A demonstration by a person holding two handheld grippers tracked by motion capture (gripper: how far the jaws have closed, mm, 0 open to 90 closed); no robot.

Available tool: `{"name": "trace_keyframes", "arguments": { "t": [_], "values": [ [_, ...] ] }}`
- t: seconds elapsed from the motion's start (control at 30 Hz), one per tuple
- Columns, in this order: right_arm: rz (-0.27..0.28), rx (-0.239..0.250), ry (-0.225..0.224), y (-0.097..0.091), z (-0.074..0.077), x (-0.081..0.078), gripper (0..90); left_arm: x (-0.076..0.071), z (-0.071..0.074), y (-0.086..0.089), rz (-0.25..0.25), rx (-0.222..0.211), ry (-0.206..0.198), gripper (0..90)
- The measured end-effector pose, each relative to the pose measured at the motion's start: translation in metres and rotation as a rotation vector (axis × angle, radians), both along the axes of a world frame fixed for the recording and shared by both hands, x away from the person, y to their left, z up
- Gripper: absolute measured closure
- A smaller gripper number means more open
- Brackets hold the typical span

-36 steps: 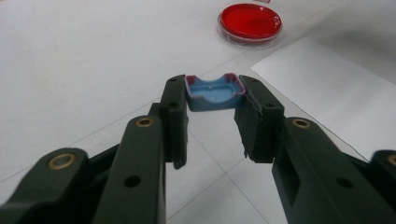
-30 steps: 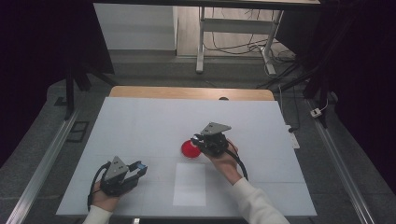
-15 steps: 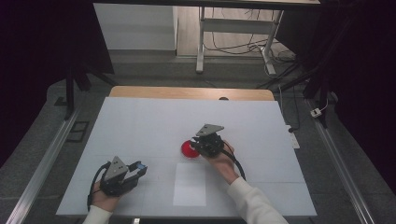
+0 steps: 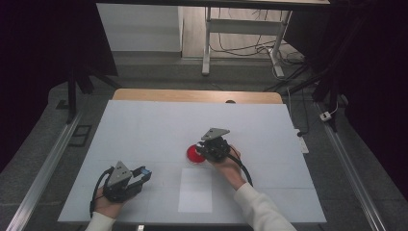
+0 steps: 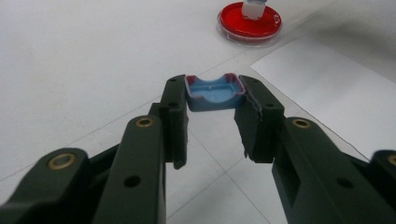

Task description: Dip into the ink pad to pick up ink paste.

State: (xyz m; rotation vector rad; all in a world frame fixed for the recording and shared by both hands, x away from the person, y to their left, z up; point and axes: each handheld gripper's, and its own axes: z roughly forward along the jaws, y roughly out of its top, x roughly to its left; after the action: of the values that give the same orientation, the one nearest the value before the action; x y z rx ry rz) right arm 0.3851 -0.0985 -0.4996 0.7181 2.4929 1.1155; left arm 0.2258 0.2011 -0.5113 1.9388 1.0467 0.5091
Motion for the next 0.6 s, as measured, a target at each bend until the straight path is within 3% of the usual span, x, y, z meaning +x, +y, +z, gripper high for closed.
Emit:
{"name": "trace_keyframes", "arguments": {
  "t": [0.6],
  "values": [
    [-0.001, -0.014, -0.010, 0.0020, -0.0018, -0.0019, 75.7, -0.0010, 0.0004, -0.0015, 0.002, 0.002, -0.001, 65.3]
  ]
}}
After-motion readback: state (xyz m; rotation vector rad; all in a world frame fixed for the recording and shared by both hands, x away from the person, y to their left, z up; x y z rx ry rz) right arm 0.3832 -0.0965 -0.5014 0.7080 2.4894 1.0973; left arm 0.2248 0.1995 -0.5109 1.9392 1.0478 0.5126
